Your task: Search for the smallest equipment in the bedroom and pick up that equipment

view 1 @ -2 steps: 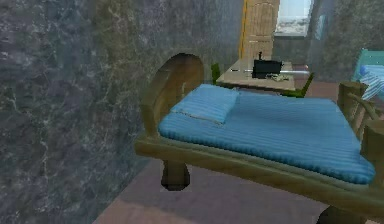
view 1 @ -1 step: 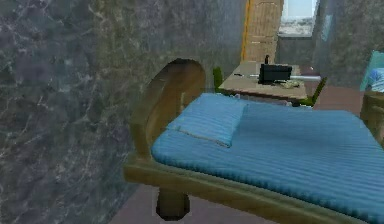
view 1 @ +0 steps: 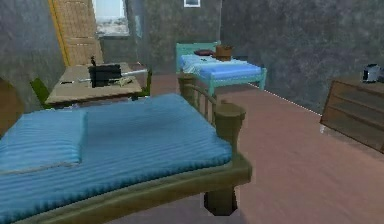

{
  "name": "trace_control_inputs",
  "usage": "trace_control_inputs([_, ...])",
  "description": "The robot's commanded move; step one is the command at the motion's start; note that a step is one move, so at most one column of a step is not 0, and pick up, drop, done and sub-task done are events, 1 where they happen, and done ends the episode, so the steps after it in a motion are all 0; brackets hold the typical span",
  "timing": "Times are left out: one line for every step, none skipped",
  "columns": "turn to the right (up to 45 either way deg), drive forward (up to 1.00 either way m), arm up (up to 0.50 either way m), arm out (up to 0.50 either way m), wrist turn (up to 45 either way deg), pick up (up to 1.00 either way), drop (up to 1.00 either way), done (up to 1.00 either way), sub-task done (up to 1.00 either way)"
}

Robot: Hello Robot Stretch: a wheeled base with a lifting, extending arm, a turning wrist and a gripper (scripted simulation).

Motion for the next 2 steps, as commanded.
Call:
trace_control_inputs([45.0,0.00,0.00,0.00,0.0,0.00,0.00,0.00,0.00])
trace_control_inputs([45.0,0.00,0.00,0.00,0.0,0.00,0.00,0.00,0.00])
